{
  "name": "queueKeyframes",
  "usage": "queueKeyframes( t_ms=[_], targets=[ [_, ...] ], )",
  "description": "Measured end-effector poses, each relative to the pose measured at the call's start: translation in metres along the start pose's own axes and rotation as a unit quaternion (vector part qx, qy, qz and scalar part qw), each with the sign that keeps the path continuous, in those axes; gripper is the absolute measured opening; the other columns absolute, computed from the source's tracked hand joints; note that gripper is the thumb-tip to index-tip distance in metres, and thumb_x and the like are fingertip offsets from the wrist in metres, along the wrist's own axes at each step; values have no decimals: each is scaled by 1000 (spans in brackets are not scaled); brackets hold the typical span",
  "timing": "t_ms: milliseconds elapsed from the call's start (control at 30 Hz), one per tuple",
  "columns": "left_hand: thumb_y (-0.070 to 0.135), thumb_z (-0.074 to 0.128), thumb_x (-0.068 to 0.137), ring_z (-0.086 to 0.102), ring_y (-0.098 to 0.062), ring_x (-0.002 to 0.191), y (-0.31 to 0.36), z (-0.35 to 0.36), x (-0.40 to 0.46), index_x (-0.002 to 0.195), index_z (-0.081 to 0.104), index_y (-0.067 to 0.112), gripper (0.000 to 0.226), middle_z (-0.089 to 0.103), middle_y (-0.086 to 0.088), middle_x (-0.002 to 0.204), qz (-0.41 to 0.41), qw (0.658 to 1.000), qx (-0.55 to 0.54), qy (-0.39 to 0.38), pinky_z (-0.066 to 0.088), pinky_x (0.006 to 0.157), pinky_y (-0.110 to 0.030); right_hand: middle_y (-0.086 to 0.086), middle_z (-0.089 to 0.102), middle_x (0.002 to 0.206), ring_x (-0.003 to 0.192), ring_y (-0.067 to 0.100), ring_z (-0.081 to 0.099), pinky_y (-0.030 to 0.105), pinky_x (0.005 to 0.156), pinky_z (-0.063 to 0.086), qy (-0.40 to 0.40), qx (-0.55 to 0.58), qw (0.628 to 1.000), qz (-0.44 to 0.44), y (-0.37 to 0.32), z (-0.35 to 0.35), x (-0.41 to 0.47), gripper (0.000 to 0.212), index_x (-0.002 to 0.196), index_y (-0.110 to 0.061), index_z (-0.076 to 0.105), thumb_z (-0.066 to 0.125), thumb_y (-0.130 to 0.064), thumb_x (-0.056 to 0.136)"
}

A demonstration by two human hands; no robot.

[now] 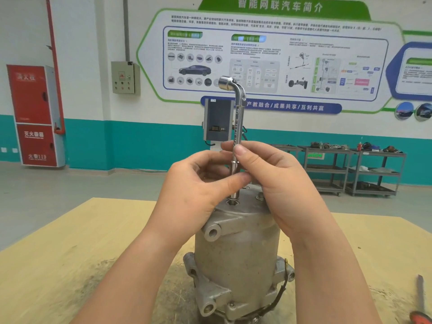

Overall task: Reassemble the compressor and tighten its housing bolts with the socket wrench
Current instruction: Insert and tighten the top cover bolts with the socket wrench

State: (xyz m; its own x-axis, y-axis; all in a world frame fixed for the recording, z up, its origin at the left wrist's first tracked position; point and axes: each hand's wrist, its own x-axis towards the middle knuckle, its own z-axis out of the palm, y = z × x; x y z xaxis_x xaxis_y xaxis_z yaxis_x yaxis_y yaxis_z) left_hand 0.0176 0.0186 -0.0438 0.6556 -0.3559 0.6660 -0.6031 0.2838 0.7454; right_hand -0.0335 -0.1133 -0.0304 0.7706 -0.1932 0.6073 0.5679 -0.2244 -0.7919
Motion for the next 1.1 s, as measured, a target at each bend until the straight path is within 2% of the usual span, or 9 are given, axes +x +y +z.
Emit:
queueKeyframes(
  t_ms=[133, 267, 367, 467, 567, 733, 933, 1000, 1100],
  targets=[
    [14, 82, 72, 68, 0, 65, -1, 1, 1, 87, 73, 17, 18, 74, 4, 70, -3, 1000, -9, 11, 48, 59, -8, -6, 76, 97, 100, 8, 68, 29, 93, 48, 5, 1, 1000, -5, 0, 0, 0, 14, 95, -22, 75, 62, -26, 91],
    [2, 66, 88, 73, -4, 83, -1, -2, -2, 95, 74, 16, 18, 77, 5, 85, 8, 1000, -5, -28, 51, 70, -9, -3, 76, 97, 96, 9, 69, 27, 87, 45, 4, -10, 1000, 0, 1, -2, 0, 20, 97, -20, 74, 58, -30, 94],
    [15, 70, 84, 72, -2, 89, 4, -1, -3, 98, 74, 20, 15, 77, 9, 91, 9, 998, -14, -59, 51, 74, -9, -3, 76, 96, 98, 12, 69, 37, 97, 48, -5, -9, 1000, -8, 1, -1, 0, 22, 95, -24, 77, 55, -28, 97],
    [25, 78, 71, 71, 0, 79, 4, 1, -2, 94, 74, 24, 23, 76, 9, 82, 9, 999, -2, -35, 50, 68, -9, -4, 76, 97, 101, 14, 69, 43, 100, 48, -11, 1, 1000, -13, 1, -1, 0, 22, 89, -25, 77, 57, -30, 93],
    [9, 79, 75, 71, -1, 69, 1, 1, -1, 95, 72, 21, 25, 75, 5, 72, 1, 1000, -15, 6, 50, 63, -9, -5, 75, 99, 102, 10, 67, 36, 98, 46, -9, -10, 1000, -14, 2, -2, 1, 25, 89, -25, 77, 57, -38, 87],
    [8, 68, 83, 73, -10, 92, -1, -5, -2, 106, 70, 11, 23, 78, 2, 92, -8, 998, -38, -43, 54, 78, -14, 2, 76, 97, 97, 14, 69, 31, 93, 50, -12, 1, 1000, -11, 3, -3, 0, 19, 99, -23, 75, 58, -29, 95],
    [29, 79, 65, 69, -2, 73, 4, 1, -2, 91, 74, 23, 28, 75, -2, 80, -3, 1000, 16, -11, 51, 64, -11, -6, 75, 98, 100, 10, 68, 34, 97, 49, -10, -1, 1000, -11, -1, -1, -1, 18, 92, -25, 76, 58, -24, 95],
    [20, 82, 68, 69, -6, 68, 2, 1, 0, 94, 72, 23, 28, 74, -7, 77, -15, 1000, 17, 13, 52, 62, -13, -8, 75, 98, 99, 4, 67, 28, 95, 48, -11, -4, 1000, -11, -1, -1, -1, 17, 94, -24, 76, 58, -25, 95],
    [14, 75, 77, 73, -8, 79, 1, -2, 0, 96, 71, 15, 19, 77, -2, 83, -19, 1000, 15, -8, 53, 69, -13, -9, 75, 100, 96, 2, 68, 13, 81, 49, -19, -12, 1000, -10, 0, -2, 0, 19, 101, -25, 74, 56, -25, 96]
  ],
)
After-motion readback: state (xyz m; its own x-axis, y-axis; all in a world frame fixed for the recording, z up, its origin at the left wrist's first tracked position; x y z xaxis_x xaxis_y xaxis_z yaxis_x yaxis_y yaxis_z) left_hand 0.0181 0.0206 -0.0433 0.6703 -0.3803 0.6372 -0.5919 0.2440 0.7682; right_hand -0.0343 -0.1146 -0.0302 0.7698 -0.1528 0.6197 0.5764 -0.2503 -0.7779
